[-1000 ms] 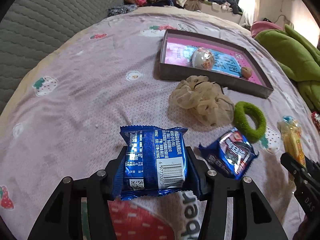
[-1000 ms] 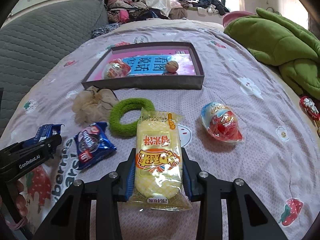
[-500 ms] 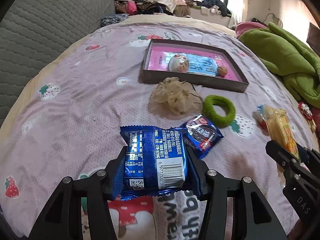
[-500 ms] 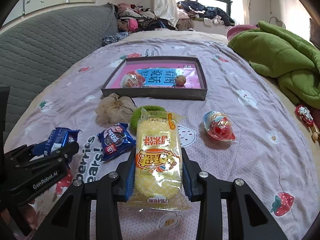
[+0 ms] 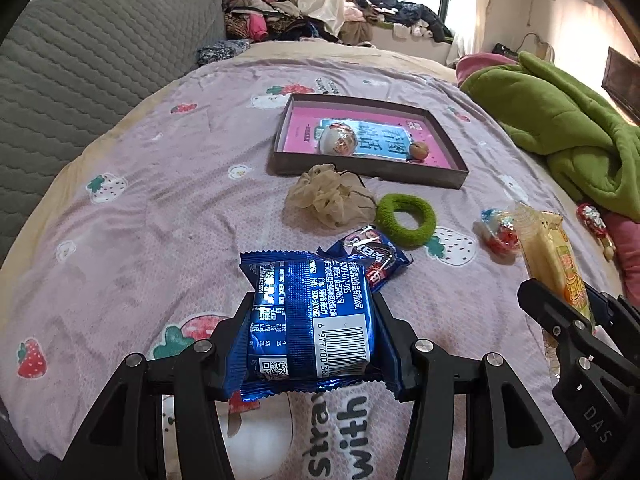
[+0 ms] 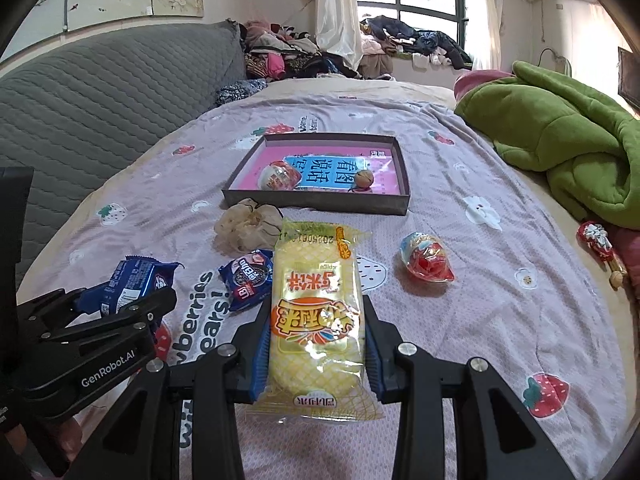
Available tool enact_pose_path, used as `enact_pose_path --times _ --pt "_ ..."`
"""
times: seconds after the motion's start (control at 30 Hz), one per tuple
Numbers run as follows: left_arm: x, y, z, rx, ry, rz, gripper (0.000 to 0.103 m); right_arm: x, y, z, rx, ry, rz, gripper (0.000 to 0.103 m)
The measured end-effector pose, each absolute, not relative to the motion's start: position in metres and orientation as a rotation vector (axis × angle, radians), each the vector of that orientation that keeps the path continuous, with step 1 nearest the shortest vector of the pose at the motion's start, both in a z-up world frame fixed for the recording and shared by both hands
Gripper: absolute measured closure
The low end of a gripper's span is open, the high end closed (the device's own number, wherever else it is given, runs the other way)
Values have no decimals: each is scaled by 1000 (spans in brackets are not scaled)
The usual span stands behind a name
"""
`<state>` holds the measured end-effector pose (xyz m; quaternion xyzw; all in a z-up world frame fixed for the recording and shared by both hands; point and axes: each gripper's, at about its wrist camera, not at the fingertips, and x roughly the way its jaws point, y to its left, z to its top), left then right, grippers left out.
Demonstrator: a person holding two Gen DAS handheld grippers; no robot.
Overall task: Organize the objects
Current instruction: 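Carry the biscuit packet in left tool over the tray while right tool carries the cake packet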
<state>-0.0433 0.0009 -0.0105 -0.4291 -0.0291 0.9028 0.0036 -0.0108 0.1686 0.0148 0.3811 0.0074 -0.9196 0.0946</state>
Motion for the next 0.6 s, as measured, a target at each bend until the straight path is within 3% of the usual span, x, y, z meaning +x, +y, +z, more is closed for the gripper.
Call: enact_pose_path --times 0.6 --pt "-21 10 27 -1212 -76 2858 48 7 171 40 1037 16 -2749 64"
